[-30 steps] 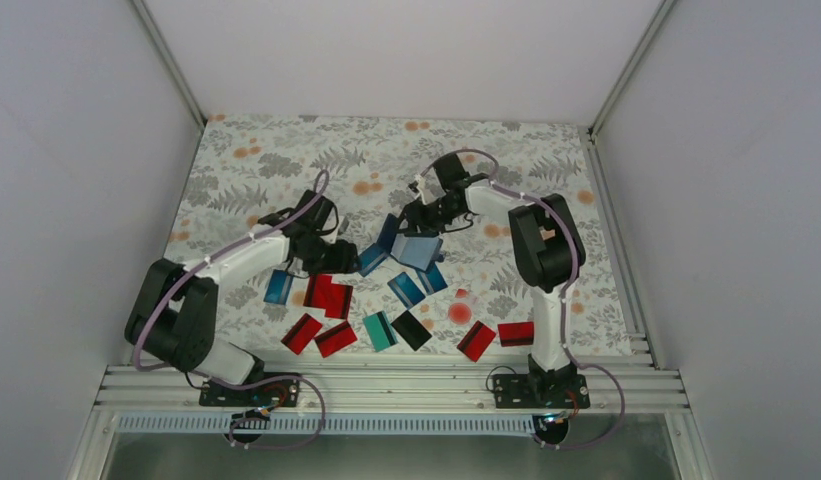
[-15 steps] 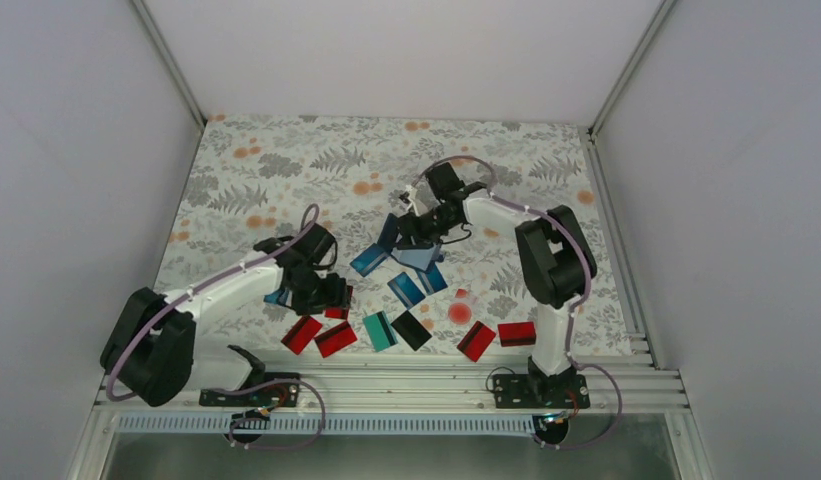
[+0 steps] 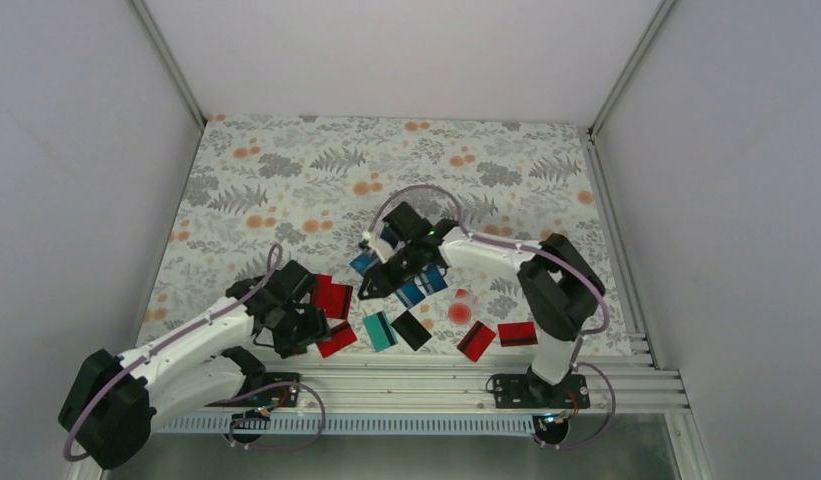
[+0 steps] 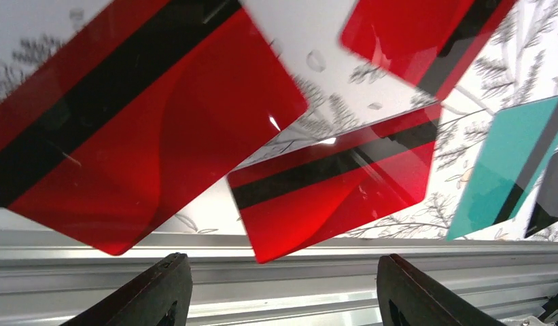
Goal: Put the credit cards into the card holder
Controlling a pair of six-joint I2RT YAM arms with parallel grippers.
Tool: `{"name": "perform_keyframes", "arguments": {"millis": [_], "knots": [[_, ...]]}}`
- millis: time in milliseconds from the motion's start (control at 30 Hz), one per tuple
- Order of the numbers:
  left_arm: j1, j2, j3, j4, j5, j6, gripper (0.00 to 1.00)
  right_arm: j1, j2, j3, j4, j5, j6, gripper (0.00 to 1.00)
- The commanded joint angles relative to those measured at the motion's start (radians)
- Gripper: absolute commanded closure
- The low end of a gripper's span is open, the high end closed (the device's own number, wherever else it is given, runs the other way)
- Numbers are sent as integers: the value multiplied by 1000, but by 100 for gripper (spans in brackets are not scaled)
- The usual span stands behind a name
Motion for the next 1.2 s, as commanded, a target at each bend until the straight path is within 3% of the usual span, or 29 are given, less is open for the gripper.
{"name": "perform_keyframes", "arguments": {"millis": [0, 333, 600, 1167], "knots": [[-19, -81, -76, 39, 50, -153, 32, 108, 80, 13, 18, 65, -46, 62], [-38, -120, -174, 212, 57, -262, 34, 172, 215, 43, 82, 101, -12, 63], [-48, -112, -200, 242, 29, -294, 36, 173, 262, 71, 100, 82, -9, 67], [-69, -166, -279, 369, 27, -352, 43, 210, 338, 64, 90, 42, -15, 86]]}}
